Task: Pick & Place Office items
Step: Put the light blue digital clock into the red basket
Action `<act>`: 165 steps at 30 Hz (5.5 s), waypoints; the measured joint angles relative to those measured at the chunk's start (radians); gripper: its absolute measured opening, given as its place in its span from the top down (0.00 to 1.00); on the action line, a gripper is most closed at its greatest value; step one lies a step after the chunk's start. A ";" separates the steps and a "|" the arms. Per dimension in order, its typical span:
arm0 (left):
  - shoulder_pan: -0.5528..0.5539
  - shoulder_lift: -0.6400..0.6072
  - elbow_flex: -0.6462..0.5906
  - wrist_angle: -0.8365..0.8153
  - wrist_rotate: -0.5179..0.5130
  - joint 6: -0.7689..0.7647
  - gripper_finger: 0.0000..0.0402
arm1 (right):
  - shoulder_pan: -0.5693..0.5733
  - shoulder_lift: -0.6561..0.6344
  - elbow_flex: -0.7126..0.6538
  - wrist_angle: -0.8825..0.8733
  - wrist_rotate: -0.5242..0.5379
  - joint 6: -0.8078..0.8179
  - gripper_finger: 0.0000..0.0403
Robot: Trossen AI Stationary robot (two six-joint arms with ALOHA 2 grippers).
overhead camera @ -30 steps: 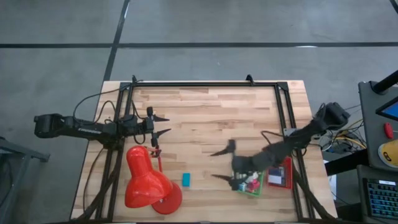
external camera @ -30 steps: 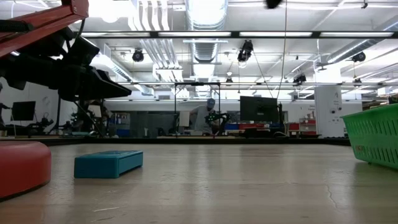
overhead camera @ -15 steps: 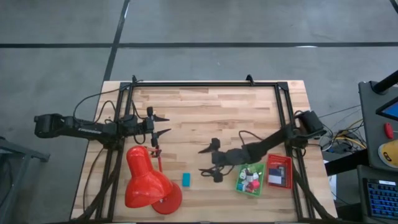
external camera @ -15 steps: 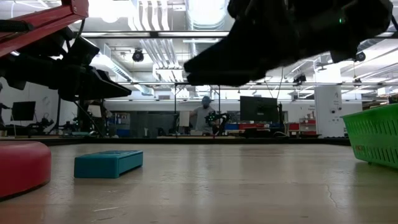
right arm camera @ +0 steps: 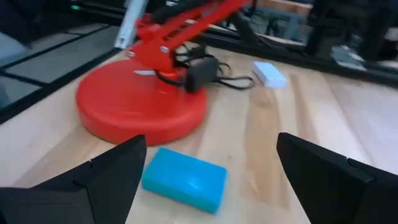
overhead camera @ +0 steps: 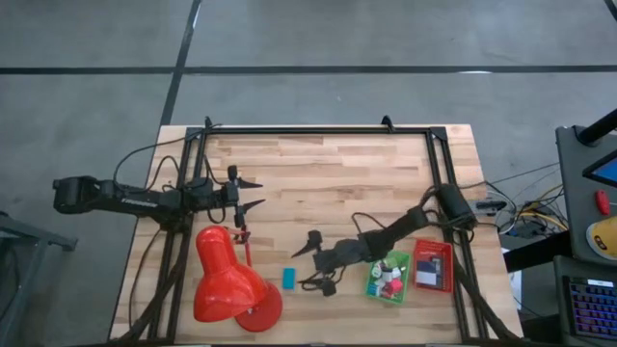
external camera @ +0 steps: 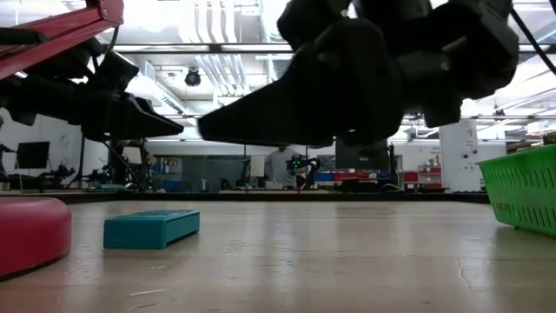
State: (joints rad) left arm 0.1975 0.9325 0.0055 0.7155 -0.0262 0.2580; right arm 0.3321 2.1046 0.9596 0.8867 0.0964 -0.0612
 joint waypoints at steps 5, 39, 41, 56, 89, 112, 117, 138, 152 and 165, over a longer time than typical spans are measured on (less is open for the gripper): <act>0.000 0.000 0.000 0.000 0.000 0.000 0.46 | -0.004 0.030 0.048 -0.001 -0.092 -0.047 0.11; 0.000 0.000 0.000 -0.015 0.000 0.000 0.46 | -0.120 0.131 0.559 -0.954 -0.397 -0.743 0.11; 0.000 0.000 0.000 -0.014 0.000 0.000 0.46 | -0.119 0.147 0.562 -0.952 -0.410 -0.743 0.11; 0.000 0.000 0.000 -0.014 0.000 0.000 0.46 | -0.121 0.175 0.576 -0.928 -0.422 -0.739 0.12; 0.000 0.000 0.000 -0.014 0.000 0.000 0.46 | -0.124 0.202 0.576 -0.944 -0.491 -0.724 0.48; 0.000 0.000 0.000 -0.015 0.000 0.000 0.46 | -0.124 0.191 0.574 -1.128 -0.501 -0.475 0.55; 0.000 0.000 0.000 -0.014 0.000 0.000 0.46 | -0.124 0.186 0.578 -1.199 -0.497 -0.372 0.56; 0.000 0.000 0.000 -0.014 0.000 0.000 0.46 | -0.123 0.185 0.573 -1.194 -0.501 -0.354 0.58; 0.000 0.000 0.000 -0.014 0.000 0.000 0.46 | -0.122 0.119 0.568 -1.199 -0.449 -0.356 0.59; 0.000 0.000 0.000 -0.014 0.000 0.000 0.46 | -0.121 0.031 0.570 -1.263 -0.205 -0.274 0.59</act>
State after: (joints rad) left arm 0.1976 0.9329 0.0053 0.7013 -0.0265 0.2580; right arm 0.2111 2.1353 1.5295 -0.3762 -0.1083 -0.3355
